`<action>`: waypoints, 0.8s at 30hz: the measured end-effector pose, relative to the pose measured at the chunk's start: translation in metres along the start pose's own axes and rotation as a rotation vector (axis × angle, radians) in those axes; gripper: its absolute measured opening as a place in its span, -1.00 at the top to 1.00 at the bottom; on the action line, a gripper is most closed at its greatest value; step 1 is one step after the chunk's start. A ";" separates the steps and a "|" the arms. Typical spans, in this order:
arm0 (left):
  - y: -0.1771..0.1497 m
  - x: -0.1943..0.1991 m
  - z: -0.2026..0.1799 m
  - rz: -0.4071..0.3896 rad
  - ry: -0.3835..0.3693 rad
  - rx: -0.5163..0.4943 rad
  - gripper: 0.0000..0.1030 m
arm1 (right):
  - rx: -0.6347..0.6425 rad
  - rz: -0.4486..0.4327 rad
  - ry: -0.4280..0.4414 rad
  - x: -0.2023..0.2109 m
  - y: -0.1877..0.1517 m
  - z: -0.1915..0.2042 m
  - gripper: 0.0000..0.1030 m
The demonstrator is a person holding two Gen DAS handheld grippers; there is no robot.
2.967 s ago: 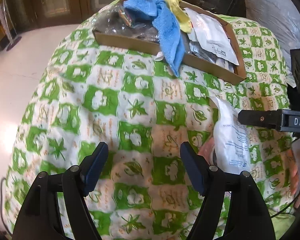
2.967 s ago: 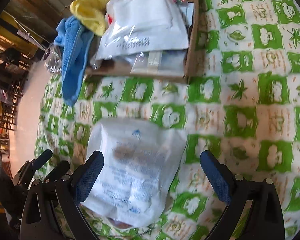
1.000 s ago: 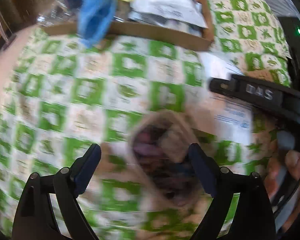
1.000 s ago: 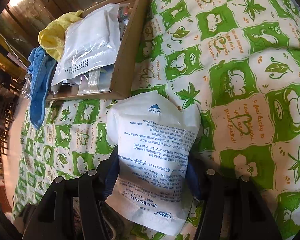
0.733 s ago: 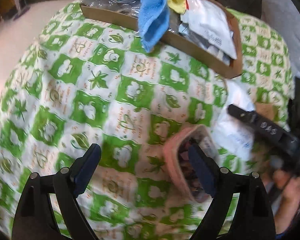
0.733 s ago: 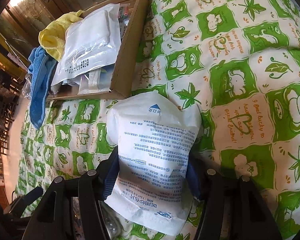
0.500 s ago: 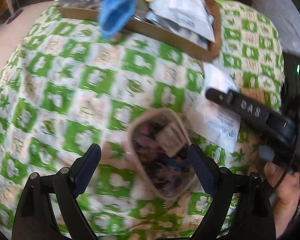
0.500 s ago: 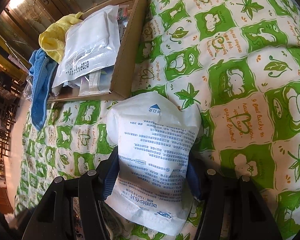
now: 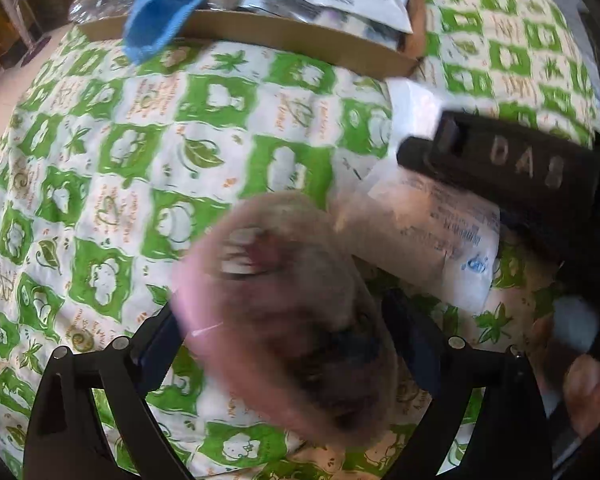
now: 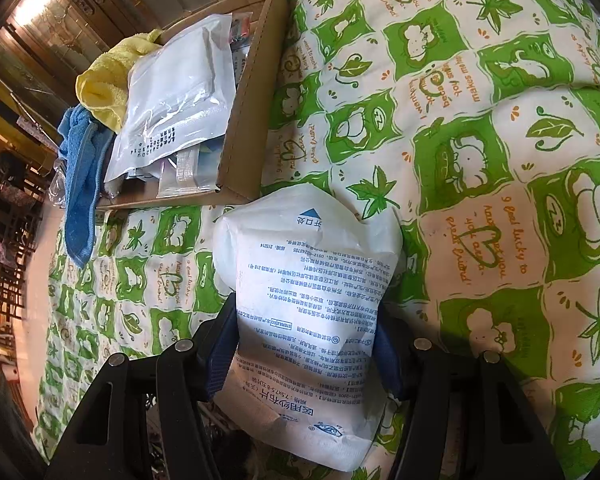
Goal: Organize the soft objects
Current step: 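Lift the hair-tie box with left tool while right tool holds the white bag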
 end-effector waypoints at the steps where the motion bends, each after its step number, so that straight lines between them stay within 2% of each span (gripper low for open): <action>1: -0.001 -0.005 -0.005 0.003 0.009 -0.014 -0.85 | -0.001 0.000 0.001 0.000 0.000 0.000 -0.13; 5: -0.004 -0.010 -0.012 -0.013 0.000 -0.046 -0.76 | -0.006 0.000 0.006 0.001 0.000 0.000 -0.14; 13: -0.008 -0.002 -0.011 -0.014 -0.052 -0.106 -0.73 | -0.002 -0.003 0.004 0.002 -0.001 0.000 -0.14; 16: -0.010 0.004 0.008 -0.010 -0.093 -0.104 -0.73 | 0.019 -0.007 -0.009 0.003 -0.003 0.005 -0.16; 24: 0.007 0.018 0.029 -0.073 -0.090 -0.065 -0.73 | 0.063 -0.026 -0.038 0.004 -0.008 0.016 -0.18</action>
Point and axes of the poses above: each gripper's, at about its wrist camera, not at the fingertips, and x roughly against the way its jaws point, z to its left, y to its top, the point moved 8 cm from there along -x, roughly the way its jaws point, and after that the axes turned 7 degrees about -y, right-handed, at the moved point
